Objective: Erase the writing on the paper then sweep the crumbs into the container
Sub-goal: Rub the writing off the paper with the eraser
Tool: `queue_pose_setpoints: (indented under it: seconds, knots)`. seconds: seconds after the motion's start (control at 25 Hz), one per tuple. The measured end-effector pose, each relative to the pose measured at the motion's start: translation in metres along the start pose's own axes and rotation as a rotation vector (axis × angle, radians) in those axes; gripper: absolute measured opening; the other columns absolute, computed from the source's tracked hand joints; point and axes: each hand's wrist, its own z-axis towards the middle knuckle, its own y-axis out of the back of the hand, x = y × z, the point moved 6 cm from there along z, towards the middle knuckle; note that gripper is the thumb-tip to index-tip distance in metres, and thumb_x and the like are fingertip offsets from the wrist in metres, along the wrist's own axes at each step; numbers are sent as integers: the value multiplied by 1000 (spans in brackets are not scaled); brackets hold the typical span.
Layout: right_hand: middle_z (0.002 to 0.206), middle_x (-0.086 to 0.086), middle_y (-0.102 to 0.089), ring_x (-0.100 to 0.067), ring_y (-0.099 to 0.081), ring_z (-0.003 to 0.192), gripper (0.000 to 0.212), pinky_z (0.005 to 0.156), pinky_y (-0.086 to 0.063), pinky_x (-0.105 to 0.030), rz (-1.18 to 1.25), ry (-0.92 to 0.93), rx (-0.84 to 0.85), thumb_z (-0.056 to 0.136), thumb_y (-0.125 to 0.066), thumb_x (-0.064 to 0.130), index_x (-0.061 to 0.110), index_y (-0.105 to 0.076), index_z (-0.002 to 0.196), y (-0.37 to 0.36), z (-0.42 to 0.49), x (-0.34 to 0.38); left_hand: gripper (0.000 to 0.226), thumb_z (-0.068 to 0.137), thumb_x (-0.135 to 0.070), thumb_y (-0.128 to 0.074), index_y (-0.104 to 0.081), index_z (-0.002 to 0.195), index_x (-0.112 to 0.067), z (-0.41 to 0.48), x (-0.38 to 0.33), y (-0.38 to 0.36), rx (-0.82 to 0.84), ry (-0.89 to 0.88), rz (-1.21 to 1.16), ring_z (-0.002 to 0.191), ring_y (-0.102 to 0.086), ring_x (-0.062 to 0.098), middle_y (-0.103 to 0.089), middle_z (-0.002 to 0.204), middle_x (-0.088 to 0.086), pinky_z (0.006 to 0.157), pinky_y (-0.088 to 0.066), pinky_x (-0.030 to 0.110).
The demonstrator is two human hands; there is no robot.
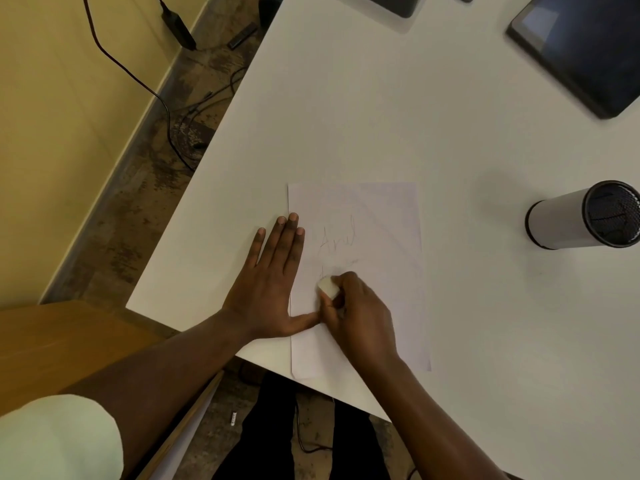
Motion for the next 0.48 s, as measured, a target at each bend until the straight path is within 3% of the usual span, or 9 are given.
queue_pose_setpoints:
  seconds: [0.16,0.32,0.48]
  knots:
    - [84,3,-61,-14,-57,70,19,61,-44,-27,65,-227,-130,95,-64,30,14,-57,104,22,16,-32,139,77,-101,-31,-2,166,1,0,-1,2,-3,6,5,165,8,36,6,177,21,133,-8,58]
    - [86,3,-62,-11,-53,71,19,60,-39,-20,29,-58,-11,94,-66,28,14,-59,104,-2,2,0,134,80,-97,-33,-4,166,2,0,0,1,-7,-1,1,165,5,37,5,177,21,132,-12,60]
    - [87,4,-61,-11,-54,72,20,63,-42,-24,64,-192,-137,93,-66,29,14,-59,104,13,22,-19,137,78,-100,-30,-4,166,2,0,0,2,-2,8,2,165,7,36,5,177,21,133,-6,57]
